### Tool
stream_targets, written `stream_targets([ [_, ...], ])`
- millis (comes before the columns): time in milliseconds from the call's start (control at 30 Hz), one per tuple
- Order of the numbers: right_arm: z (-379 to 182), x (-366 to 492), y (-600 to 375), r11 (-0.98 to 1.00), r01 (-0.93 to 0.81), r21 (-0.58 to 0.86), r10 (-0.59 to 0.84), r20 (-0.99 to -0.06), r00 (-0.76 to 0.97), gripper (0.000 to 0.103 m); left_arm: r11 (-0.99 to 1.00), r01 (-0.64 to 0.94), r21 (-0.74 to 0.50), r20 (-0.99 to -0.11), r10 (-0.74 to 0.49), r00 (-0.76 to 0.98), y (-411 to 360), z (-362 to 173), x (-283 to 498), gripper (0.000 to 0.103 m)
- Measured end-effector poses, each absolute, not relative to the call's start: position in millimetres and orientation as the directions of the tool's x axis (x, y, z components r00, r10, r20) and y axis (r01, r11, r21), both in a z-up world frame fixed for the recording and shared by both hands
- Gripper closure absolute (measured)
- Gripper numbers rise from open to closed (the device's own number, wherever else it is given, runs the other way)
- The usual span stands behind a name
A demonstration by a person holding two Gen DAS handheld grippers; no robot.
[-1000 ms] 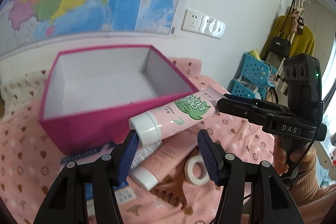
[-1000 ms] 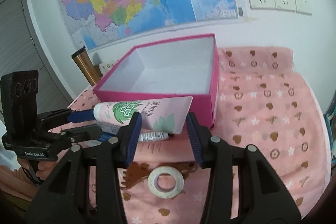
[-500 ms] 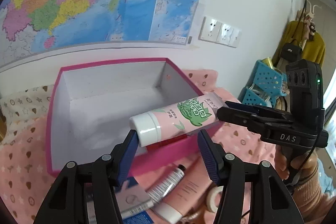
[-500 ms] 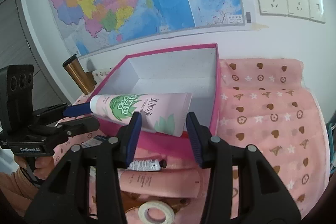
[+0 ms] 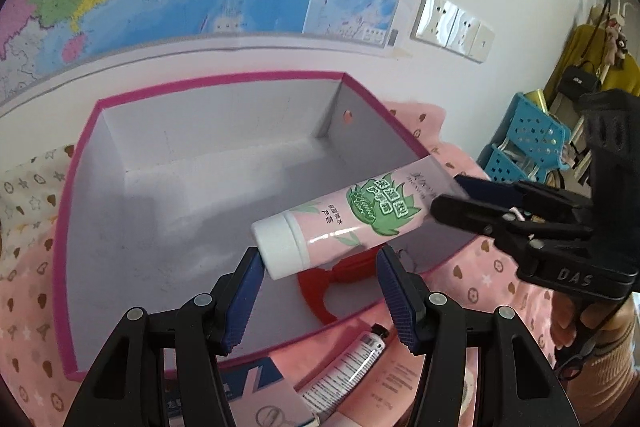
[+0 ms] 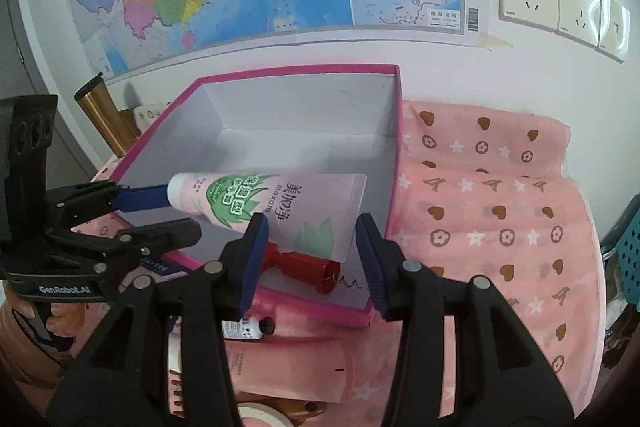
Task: Organize rigid objects
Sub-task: 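Lower the aloe tube into the magenta box and release it, then grasp the peach lotion tube with white cap using the right gripper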
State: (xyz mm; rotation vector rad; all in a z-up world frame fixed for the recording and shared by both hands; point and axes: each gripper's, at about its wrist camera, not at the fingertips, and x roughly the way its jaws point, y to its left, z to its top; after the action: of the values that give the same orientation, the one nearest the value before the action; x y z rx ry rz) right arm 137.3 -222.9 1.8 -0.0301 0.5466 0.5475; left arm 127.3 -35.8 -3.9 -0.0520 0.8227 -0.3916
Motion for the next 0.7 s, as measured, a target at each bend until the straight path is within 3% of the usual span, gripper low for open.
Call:
stream_targets([
  [500,6.2,98.6,-249.8,0.826,-0.538,0.166,0.553,-0.418,0.721,0.055,0.929,0.333,-0.162,-0.629,-0.357,0.691,-26.3,14.0,77.1,0.041],
  [700,-9.7,81.3,-262.3,0.800,-0.556,0.225,0.594,-0.431,0.680,0.054,0.914,0.374,-0.158,-0.616,-0.387,0.686,-28.4,11.3,41.2,0.040],
])
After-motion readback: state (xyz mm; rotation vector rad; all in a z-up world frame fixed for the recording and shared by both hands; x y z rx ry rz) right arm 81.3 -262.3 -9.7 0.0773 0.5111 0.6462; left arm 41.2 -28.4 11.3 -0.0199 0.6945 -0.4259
